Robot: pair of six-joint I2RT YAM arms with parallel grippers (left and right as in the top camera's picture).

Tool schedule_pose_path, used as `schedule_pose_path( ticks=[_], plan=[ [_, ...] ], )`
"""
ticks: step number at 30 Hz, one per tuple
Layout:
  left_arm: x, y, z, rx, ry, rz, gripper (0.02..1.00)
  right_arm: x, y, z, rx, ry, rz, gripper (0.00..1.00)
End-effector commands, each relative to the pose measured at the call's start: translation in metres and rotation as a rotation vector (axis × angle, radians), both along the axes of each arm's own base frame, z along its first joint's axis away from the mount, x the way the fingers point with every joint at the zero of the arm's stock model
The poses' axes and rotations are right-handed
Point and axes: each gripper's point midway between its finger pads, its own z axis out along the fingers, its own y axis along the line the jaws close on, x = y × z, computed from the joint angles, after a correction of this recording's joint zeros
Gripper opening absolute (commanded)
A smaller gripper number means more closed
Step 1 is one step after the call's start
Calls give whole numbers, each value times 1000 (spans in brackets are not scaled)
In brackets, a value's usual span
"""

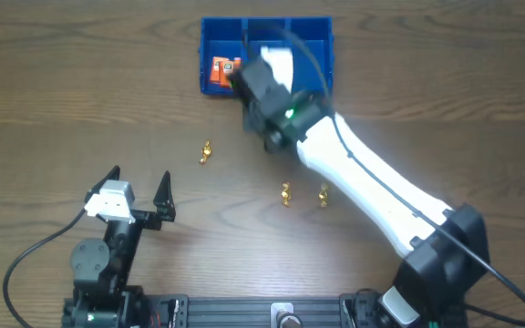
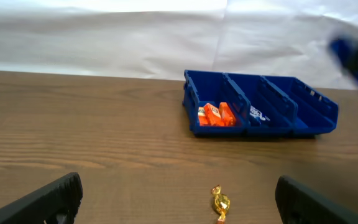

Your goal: Sort Candies Into Trays

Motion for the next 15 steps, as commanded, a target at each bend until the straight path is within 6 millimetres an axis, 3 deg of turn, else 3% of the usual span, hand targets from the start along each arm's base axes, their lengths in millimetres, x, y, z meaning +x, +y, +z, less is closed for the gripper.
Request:
schedule_pose_path(
  ticks=[1, 4, 7, 15],
  plan=[
    [-1, -2, -16, 11, 43, -13, 996, 69, -10, 52, -70, -159, -34, 257],
    [-1, -2, -16, 11, 43, -13, 996, 107, -10, 48, -62, -183, -67, 266],
    [-1, -2, -16, 11, 43, -13, 996, 140, -4, 16, -51, -167, -66, 255],
    [-1, -2, -16, 11, 43, -13, 996, 169, -1, -68, -20, -63, -43, 248]
  ],
)
